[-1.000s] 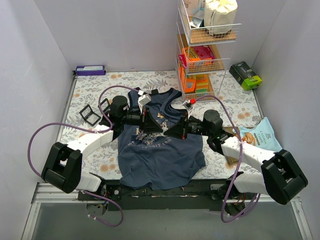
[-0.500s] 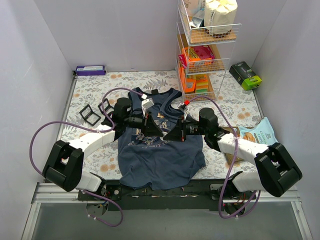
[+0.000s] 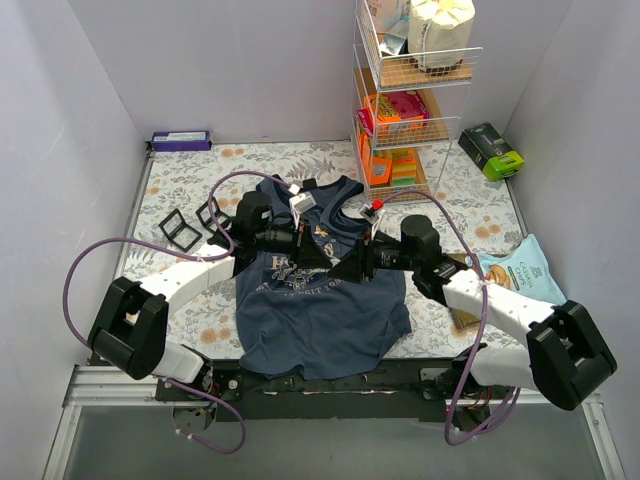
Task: Pin the brooch onto the clothing
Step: Open the brooch, then adjust the clothes at the center of the board.
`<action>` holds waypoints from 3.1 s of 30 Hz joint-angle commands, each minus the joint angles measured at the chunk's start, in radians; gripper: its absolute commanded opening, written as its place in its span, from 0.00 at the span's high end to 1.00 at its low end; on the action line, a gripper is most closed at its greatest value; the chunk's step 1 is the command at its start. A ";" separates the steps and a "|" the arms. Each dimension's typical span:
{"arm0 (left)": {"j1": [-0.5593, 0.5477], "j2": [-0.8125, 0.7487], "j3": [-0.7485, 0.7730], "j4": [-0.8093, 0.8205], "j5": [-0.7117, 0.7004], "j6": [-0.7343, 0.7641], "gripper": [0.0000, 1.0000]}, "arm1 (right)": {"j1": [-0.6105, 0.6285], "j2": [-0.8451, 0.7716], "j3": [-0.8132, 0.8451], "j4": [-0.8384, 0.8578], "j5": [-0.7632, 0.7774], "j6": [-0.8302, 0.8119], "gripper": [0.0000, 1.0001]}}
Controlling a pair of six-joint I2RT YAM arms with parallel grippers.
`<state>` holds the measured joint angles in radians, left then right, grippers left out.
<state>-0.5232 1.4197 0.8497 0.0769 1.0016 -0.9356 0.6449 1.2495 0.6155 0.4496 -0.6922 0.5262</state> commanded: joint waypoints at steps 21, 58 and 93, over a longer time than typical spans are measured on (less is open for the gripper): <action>0.169 -0.015 -0.017 0.036 -0.397 -0.106 1.00 | -0.162 0.085 0.337 -0.534 0.536 -0.363 0.41; 0.336 0.412 -0.060 0.308 -0.414 -0.232 1.00 | -0.266 0.628 0.527 -0.365 0.585 -0.468 0.55; 0.347 0.111 -0.018 0.138 -0.606 -0.123 1.00 | -0.351 0.338 0.426 -0.459 0.543 -0.348 0.59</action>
<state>-0.1333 1.6341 0.7517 0.2180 0.4450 -1.1316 0.2276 1.6817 1.0794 -0.0517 -0.0723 0.1314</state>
